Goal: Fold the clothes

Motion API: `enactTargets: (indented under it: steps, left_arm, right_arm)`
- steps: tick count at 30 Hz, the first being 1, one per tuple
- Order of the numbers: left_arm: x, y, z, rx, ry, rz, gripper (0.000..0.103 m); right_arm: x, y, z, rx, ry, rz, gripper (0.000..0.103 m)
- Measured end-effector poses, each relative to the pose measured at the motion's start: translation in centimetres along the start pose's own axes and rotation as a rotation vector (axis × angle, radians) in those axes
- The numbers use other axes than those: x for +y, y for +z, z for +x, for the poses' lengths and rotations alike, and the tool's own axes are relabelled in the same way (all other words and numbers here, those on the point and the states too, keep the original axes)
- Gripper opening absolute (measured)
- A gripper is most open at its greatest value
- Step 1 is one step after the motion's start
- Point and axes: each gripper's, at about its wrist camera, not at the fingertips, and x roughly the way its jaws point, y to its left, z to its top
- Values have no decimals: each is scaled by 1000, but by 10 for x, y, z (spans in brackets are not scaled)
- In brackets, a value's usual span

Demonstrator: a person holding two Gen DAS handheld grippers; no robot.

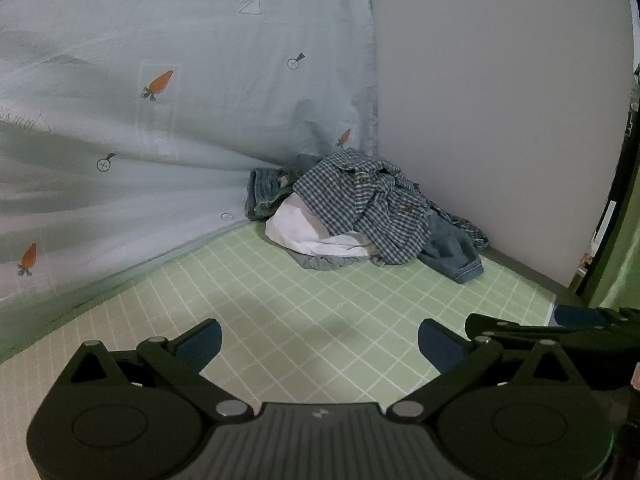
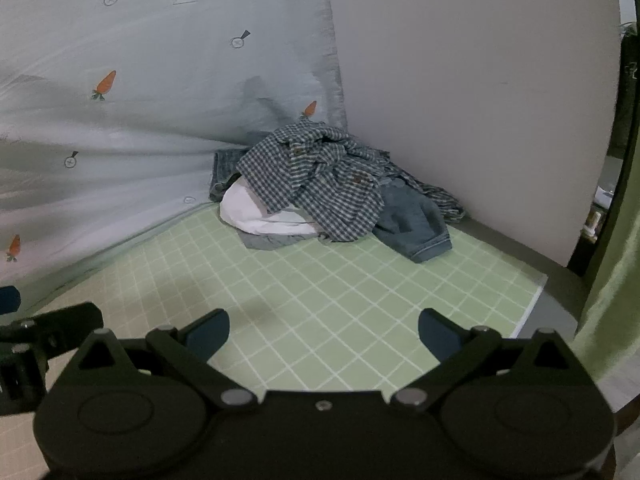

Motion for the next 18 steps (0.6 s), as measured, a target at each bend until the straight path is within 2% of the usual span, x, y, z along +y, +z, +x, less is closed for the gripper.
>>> enactTargets:
  steps: [18]
  left_arm:
    - [13, -3, 8, 9, 0, -20, 103]
  right_arm:
    - [4, 7, 14, 19, 1, -2, 102]
